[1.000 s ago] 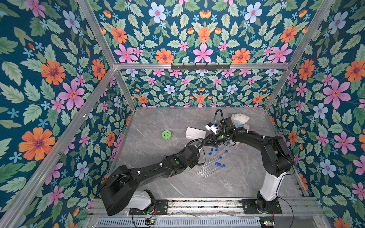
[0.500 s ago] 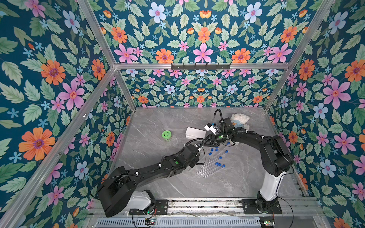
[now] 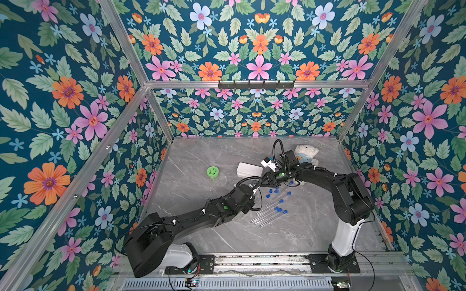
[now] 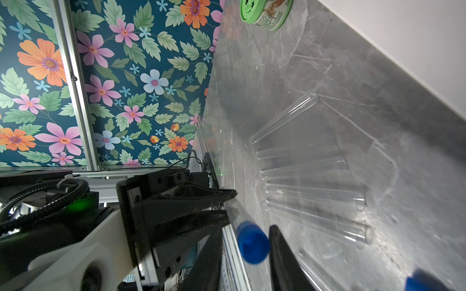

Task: Remove stoppers from test tubes
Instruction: Open the stopper on the test tube.

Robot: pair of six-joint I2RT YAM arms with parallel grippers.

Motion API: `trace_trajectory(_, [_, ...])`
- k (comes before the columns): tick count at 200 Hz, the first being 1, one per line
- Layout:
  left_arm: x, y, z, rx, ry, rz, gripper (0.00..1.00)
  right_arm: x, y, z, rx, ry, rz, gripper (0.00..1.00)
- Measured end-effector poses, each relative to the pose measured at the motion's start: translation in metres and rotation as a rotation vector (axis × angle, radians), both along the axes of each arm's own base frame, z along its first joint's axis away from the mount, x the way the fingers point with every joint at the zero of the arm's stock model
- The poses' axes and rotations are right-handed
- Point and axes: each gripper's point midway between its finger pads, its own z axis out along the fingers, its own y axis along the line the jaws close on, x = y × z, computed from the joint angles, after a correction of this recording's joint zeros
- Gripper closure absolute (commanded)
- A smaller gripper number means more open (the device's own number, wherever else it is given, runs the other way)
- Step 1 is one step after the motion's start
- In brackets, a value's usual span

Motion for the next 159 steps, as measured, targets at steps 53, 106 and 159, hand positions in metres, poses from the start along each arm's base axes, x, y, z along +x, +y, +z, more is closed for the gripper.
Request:
trace_trajectory(53, [-0.0005, -0.0007, 0.0008, -0.003, 0.000, -0.003, 1.00, 0.0001, 0.0000, -0.0001, -0.001, 0.000, 0.000, 0.76])
trace_trajectory(106, [-0.0006, -0.0007, 0.0006, -0.003, 0.001, -0.004, 1.00, 0.0002, -0.0001, 0.0001, 0.000, 0.000, -0.001, 0.80])
trace_trajectory(159, [-0.0012, -0.0016, 0.0002, -0.006, 0.004, -0.008, 1.00, 0.0010, -0.0037, 0.0012, 0.007, 0.013, -0.013, 0.84])
